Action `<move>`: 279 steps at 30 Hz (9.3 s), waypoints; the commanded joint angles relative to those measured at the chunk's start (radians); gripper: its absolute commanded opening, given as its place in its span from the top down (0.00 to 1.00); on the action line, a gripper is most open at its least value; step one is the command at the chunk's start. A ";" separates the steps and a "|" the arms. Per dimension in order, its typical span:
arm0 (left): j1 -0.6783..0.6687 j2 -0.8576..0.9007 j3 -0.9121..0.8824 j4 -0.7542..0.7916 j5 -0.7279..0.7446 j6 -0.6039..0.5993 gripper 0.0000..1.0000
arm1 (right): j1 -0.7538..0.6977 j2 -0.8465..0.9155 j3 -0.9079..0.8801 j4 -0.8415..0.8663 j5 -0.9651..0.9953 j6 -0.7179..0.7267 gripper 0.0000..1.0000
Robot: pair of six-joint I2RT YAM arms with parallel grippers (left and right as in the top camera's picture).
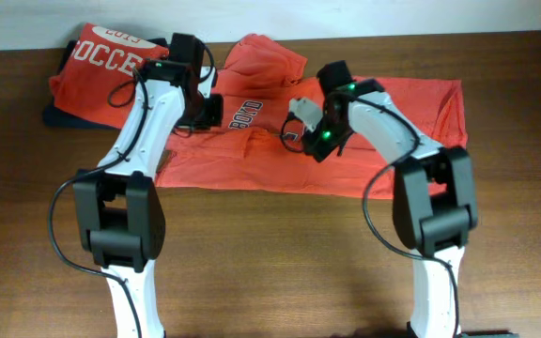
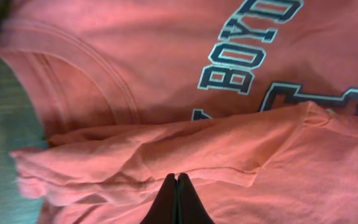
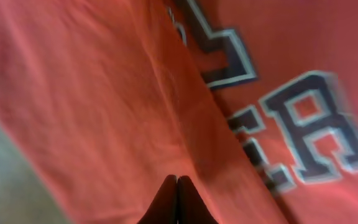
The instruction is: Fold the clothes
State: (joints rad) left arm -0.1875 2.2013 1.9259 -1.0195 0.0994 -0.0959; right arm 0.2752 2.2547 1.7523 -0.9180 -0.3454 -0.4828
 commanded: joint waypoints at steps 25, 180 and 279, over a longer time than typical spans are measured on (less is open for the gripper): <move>-0.004 0.013 -0.310 0.295 0.017 -0.072 0.99 | 0.013 0.026 0.013 0.071 0.053 -0.009 0.96; -0.004 0.013 -0.311 0.291 0.009 -0.071 0.92 | -0.336 -0.088 -0.052 -0.064 0.478 0.045 0.51; -0.004 0.013 -0.311 0.294 -0.021 -0.071 0.91 | -0.459 -0.120 -0.202 0.142 0.568 0.465 0.96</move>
State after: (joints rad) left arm -0.1905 2.2013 1.6268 -0.7242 0.0971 -0.1623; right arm -0.1524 2.1254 1.5791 -0.8169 0.1917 -0.0296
